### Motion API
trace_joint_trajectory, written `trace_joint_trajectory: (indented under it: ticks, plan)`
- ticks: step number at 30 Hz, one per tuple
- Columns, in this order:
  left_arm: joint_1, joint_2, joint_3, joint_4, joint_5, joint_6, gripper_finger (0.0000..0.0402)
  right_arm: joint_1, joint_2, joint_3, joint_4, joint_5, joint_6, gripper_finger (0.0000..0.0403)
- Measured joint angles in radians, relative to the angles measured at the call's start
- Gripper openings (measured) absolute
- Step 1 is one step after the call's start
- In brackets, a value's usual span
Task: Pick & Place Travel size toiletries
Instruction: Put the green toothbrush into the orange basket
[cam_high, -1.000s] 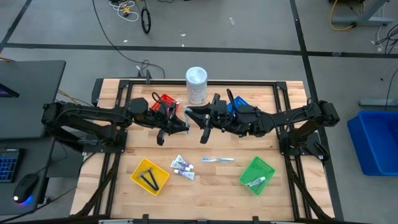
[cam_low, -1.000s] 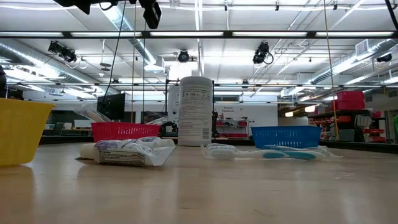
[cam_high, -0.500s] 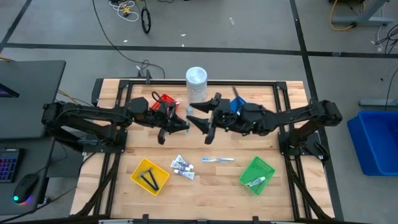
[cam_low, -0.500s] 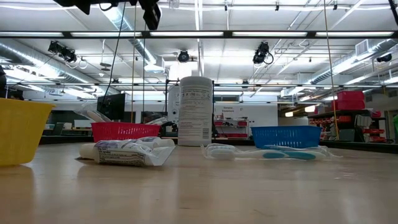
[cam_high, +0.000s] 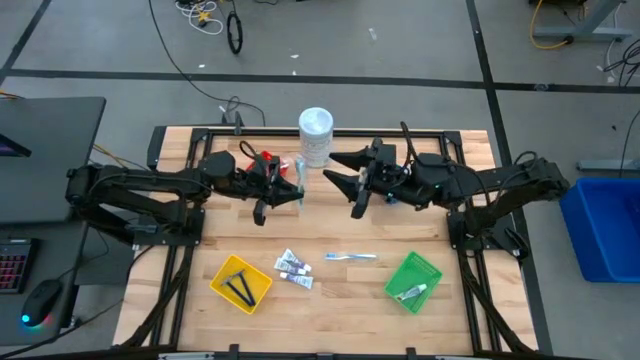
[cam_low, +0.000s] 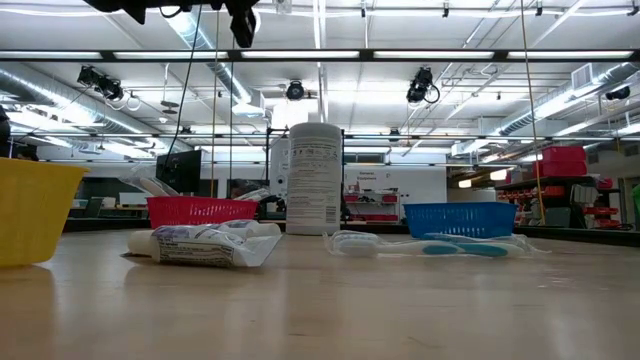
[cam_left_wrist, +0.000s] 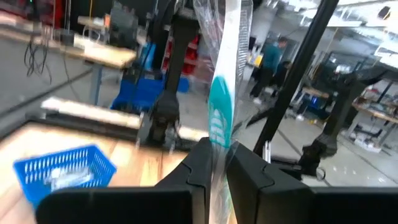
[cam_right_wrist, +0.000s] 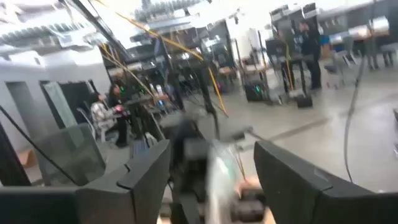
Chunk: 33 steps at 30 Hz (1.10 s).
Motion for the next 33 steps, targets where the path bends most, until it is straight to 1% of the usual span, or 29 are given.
trace_joint_trajectory:
  ticks: [4, 11, 18, 22, 28, 33]
  plan:
    - [0.011, -0.030, -0.001, -0.003, 0.002, 0.006, 0.0035, 0.000, -0.012, 0.000, -0.140, 0.003, 0.065, 0.0214]
    - [0.033, -0.077, 0.000, -0.024, -0.001, 0.018, 0.0041, 0.000, -0.012, 0.000, -0.329, 0.002, 0.099, 0.0176]
    - [0.061, -0.111, 0.000, -0.050, -0.004, 0.031, 0.0038, 0.000, -0.012, 0.000, -0.394, -0.059, 0.108, 0.0149]
    - [0.086, -0.133, 0.000, -0.077, -0.019, 0.046, 0.0035, 0.000, -0.012, 0.000, -0.432, -0.059, 0.109, 0.0137]
    - [0.124, -0.175, 0.000, -0.200, -0.114, 0.079, 0.0039, 0.000, -0.012, 0.000, -0.455, -0.059, 0.109, 0.0120]
    - [0.153, -0.198, 0.000, -0.321, -0.146, 0.090, 0.0034, 0.000, -0.012, 0.000, -0.468, -0.059, 0.109, 0.0107]
